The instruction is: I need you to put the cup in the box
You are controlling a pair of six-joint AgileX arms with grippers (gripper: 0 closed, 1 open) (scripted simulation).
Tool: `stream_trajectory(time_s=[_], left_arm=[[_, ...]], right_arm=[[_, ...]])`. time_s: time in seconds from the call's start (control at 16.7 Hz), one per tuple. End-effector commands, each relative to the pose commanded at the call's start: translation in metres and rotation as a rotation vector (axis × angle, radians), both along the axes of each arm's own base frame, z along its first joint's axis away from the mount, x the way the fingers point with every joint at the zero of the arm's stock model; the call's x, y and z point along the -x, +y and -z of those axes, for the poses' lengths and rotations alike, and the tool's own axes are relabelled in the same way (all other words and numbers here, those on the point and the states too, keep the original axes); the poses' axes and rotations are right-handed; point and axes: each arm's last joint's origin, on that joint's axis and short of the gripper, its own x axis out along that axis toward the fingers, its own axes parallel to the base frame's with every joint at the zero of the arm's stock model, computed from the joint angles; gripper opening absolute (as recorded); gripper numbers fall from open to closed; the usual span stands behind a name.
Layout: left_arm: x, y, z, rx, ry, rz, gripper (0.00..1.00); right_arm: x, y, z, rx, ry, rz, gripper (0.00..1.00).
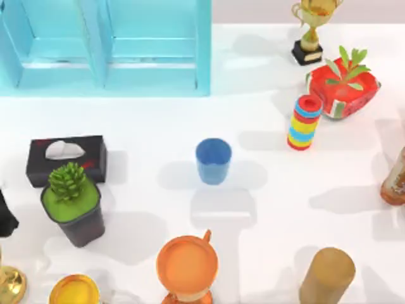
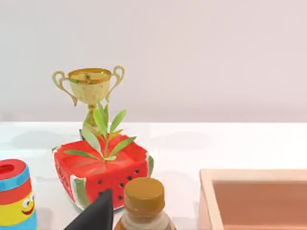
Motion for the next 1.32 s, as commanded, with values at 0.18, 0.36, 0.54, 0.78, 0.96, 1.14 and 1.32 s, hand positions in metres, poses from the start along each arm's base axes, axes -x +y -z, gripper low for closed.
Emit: stream_trajectory(time_s=[0.18,0.36,0.54,0.78,0.96,1.14,1.32], left_arm=[[0.000,0.000,0.000,0.000,0.000,0.000,1.00],[0.000,0.000,0.000,0.000,0.000,0.000,1.00],[0.000,0.000,0.000,0.000,0.000,0.000,1.00],[0.000,0.000,0.000,0.000,0.000,0.000,1.00],[0.000,0.000,0.000,0.000,0.000,0.000,1.00],[0.000,0.000,0.000,0.000,0.000,0.000,1.00],[0.000,0.000,0.000,0.000,0.000,0.000,1.00]], right_arm=[[0.000,0.000,-0.002,-0.003,0.005,-0.002,1.00],[-0.001,0.003,-0.019,-0.030,0.054,-0.024,1.00],[-0.007,0.010,-0.053,-0.078,0.151,-0.062,1.00],[-0.034,0.027,-0.110,-0.147,0.343,-0.119,1.00],[-0.071,0.051,-0.151,-0.188,0.517,-0.152,1.00],[-0.119,0.090,-0.178,-0.207,0.704,-0.166,1.00],[-0.167,0.142,-0.186,-0.201,0.886,-0.159,1.00]])
